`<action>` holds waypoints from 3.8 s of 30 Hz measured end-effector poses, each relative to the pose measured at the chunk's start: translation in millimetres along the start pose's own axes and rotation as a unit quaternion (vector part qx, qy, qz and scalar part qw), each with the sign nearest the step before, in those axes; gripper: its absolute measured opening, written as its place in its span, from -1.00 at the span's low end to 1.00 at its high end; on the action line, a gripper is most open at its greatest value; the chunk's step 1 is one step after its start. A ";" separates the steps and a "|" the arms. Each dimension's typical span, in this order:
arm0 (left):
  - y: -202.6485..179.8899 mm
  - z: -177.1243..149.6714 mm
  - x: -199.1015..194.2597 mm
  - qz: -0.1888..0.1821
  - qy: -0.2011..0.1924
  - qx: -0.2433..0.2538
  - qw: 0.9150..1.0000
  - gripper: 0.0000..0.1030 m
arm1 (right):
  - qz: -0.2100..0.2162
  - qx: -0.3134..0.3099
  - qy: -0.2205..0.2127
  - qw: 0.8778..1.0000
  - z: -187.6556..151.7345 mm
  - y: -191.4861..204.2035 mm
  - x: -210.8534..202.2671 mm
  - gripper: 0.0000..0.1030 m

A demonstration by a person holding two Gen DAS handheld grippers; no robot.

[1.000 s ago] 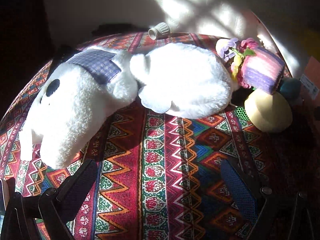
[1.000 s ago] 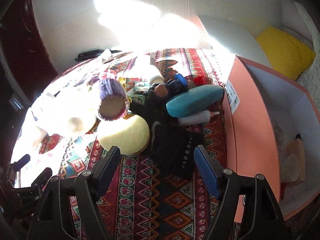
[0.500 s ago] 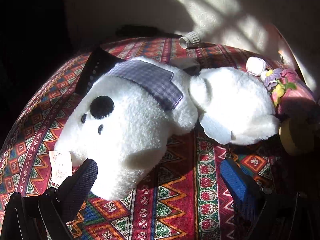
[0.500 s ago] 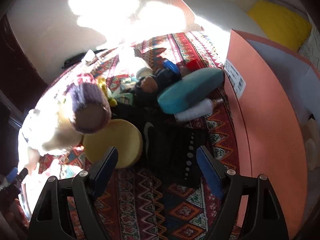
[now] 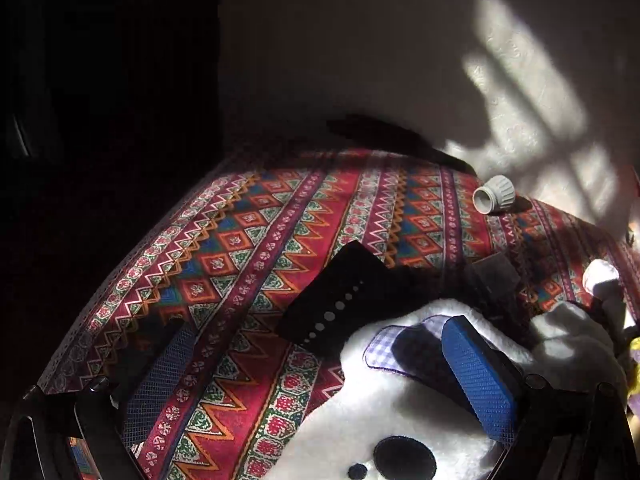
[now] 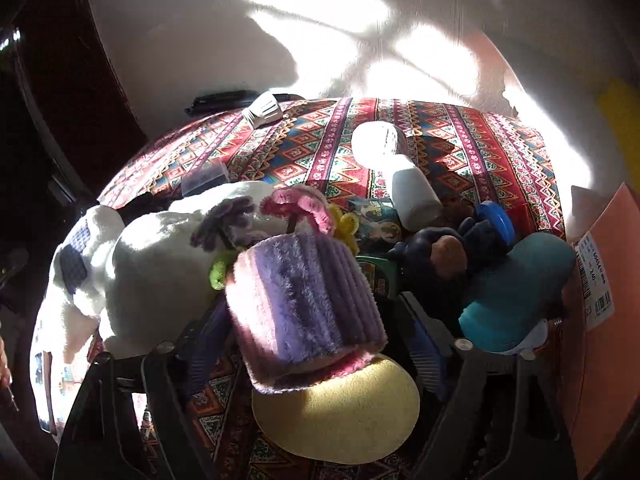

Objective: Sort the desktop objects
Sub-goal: 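Grasp black cloth with left tool while right tool lifts the flower pot, then carry flower pot and black cloth into the orange box and release, then grasp yellow sponge with left tool while right tool grasps black Nike cloth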

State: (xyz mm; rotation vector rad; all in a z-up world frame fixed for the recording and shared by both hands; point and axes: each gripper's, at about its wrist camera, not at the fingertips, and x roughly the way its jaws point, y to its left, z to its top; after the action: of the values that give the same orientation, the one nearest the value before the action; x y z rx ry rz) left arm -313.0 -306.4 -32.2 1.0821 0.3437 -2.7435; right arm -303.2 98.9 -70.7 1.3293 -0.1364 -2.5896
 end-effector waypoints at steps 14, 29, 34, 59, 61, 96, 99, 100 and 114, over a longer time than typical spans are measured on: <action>33.2 -15.8 147.9 -0.229 0.153 -0.173 0.946 -0.89 | 0.027 0.029 0.002 0.999 -3.0 -7.0 -6.5 0.29; -3.1 13.4 -87.9 -0.216 -0.069 -0.094 0.969 -0.89 | 0.050 0.075 -0.059 0.994 -4.0 -13.7 -61.4 0.28; -35.7 -7.6 -163.5 -0.173 -0.116 -0.063 0.976 -0.89 | 0.045 0.058 -0.129 0.989 -3.5 7.2 -122.6 0.28; -302.5 -94.7 -341.6 -0.267 -0.164 0.147 0.938 -0.88 | -0.021 0.115 -0.352 0.929 -102.8 -34.1 -369.5 0.28; -327.5 -100.6 -345.8 -0.286 -0.161 0.159 0.931 -0.89 | -0.035 0.130 -0.363 0.922 -112.4 -52.1 -383.5 0.28; -387.4 -164.1 -223.4 -0.231 -0.058 0.234 0.943 0.92 | -0.106 0.240 -0.290 0.920 -131.2 -240.7 -345.3 0.93; -337.0 -175.6 -193.7 -0.193 -0.023 0.208 0.959 0.92 | -0.076 0.209 -0.272 0.936 -115.3 -211.9 -326.6 0.93; -320.5 -180.0 -184.3 -0.182 -0.012 0.198 0.963 0.92 | -0.061 0.202 -0.257 0.943 -109.5 -201.4 -316.0 0.93; -292.0 -234.5 -82.5 -0.183 0.056 0.238 0.952 0.92 | -0.157 0.012 -0.016 0.987 -79.0 -50.7 -102.1 0.76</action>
State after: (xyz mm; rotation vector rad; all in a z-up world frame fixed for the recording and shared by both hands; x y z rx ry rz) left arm -172.1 44.1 -98.1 1.4124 -0.1365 -3.2012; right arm -189.7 174.5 -45.7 1.4184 0.0415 -2.8760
